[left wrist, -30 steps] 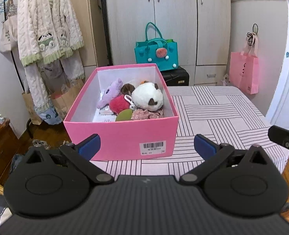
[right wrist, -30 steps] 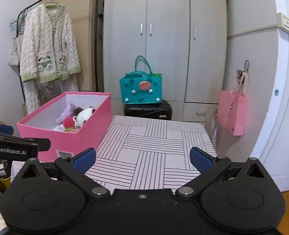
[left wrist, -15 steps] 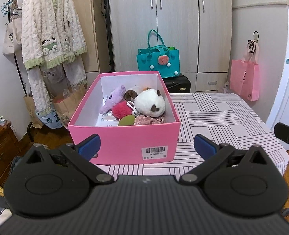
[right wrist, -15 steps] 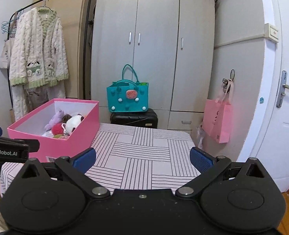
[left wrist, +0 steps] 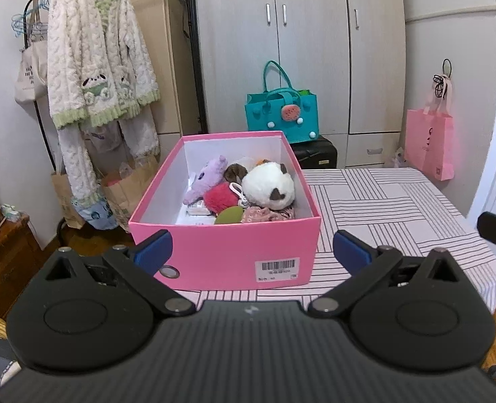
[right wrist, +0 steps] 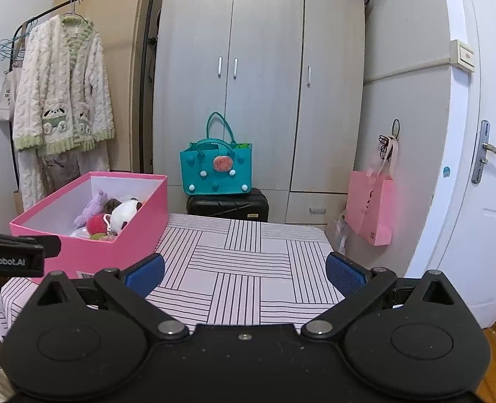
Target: Organize soft objects
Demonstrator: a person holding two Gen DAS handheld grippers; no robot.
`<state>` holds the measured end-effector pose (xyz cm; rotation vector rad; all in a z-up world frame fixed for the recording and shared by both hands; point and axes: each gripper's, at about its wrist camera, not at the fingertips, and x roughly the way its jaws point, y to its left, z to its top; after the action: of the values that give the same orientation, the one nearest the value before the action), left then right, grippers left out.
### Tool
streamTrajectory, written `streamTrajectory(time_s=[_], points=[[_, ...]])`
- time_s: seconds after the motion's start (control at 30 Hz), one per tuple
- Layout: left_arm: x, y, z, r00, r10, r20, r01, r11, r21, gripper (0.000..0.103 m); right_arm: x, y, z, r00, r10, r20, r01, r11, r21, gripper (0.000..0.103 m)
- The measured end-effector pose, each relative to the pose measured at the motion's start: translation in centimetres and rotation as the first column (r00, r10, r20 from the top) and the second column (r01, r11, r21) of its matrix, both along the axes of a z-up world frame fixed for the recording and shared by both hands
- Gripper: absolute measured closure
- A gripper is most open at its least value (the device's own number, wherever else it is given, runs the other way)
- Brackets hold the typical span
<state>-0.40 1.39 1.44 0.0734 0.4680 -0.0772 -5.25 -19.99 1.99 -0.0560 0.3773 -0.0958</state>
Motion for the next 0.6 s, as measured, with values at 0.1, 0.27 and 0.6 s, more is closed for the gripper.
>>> streamTrajectory(time_s=[0.1, 0.27, 0.6], points=[[-0.14, -0.18, -0.07, 1.0, 0.006, 0.009, -0.006, 1.0, 0.016, 0.0, -0.04, 0.06, 0.0, 1.0, 0.003, 0.003, -0.003, 1.0, 0.001, 0.0], [-0.2, -0.19, -0.03, 1.0, 0.0, 0.006, 0.0, 1.0, 0.007, 0.0, 0.05, 0.24, -0.11, 1.0, 0.001, -0.003, -0.001, 1.0, 0.0, 0.0], [-0.03, 0.25, -0.17, 1.0, 0.004, -0.006, -0.004, 1.0, -0.009, 0.0, 0.33, -0.11, -0.37, 1.0, 0.01, -0.006, -0.01, 1.0, 0.015, 0.0]])
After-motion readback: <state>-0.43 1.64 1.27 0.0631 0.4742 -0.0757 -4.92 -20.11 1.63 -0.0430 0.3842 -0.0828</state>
